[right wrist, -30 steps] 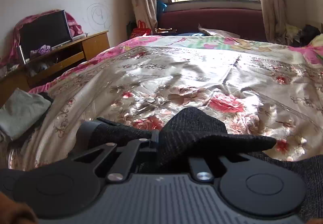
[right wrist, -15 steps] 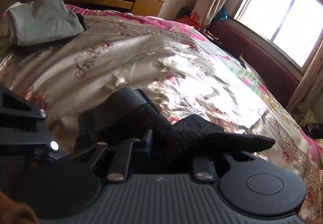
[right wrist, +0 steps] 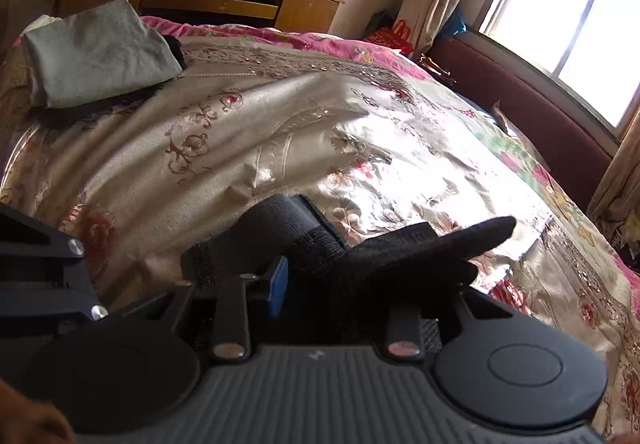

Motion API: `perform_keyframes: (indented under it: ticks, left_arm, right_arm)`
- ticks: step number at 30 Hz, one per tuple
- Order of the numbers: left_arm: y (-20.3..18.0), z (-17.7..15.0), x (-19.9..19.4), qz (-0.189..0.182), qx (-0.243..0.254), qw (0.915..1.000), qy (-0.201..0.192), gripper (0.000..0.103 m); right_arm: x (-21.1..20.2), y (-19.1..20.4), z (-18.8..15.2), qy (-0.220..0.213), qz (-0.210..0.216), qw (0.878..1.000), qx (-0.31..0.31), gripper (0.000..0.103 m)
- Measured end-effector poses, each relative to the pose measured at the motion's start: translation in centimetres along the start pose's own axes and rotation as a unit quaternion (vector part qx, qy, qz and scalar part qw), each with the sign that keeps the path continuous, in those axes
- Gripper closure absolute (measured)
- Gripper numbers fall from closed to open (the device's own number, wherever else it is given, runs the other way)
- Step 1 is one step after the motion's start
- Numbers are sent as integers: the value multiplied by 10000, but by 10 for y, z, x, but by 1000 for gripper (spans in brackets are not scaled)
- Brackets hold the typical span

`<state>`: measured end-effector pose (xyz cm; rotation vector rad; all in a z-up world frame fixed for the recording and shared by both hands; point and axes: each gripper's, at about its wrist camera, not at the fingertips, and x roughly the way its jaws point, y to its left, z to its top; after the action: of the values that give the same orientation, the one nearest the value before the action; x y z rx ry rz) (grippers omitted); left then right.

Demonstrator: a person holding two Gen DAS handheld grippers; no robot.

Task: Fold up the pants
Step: 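Carry the leg end toward the waistband and lay it down with the right gripper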

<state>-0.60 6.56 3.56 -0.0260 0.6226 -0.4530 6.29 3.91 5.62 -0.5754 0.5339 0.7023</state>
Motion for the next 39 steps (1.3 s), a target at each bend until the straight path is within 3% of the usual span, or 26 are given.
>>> perform_keyframes:
  ticks: [8, 16, 22, 23, 26, 30, 35, 36, 39]
  left_arm:
    - [2, -3, -10, 77, -115, 9999, 2, 21]
    - [13, -8, -23, 229, -299, 9993, -60, 21]
    - [25, -15, -38, 504, -256, 9984, -12, 21]
    - [27, -17, -39, 541, -274, 9982, -4, 21]
    - [33, -18, -40, 596, -383, 9975, 15, 21]
    - [33, -14, -33, 717, -331, 9969, 65, 21]
    - [34, -14, -33, 710, -273, 9971, 91, 21]
    - [35, -15, -32, 713, -254, 9971, 91, 20]
    - [37, -15, -30, 741, -234, 9969, 104, 20]
  right_arm:
    - [-2, 16, 12, -357, 200, 9987, -310, 68]
    - [-9, -1, 12, -428, 272, 9983, 280, 66]
    - [-31, -4, 13, -829, 1021, 9889, 692, 59]
    - [-31, -3, 13, -821, 1015, 9887, 742, 59]
    - [-16, 3, 13, -511, 480, 9954, 654, 59]
    - [11, 15, 5, -61, 511, 9967, 628, 59]
    - [24, 21, 2, 101, 455, 9968, 650, 85]
    - [25, 20, 2, 136, 539, 9959, 718, 95]
    - [23, 14, 3, 211, 749, 9917, 1025, 95]
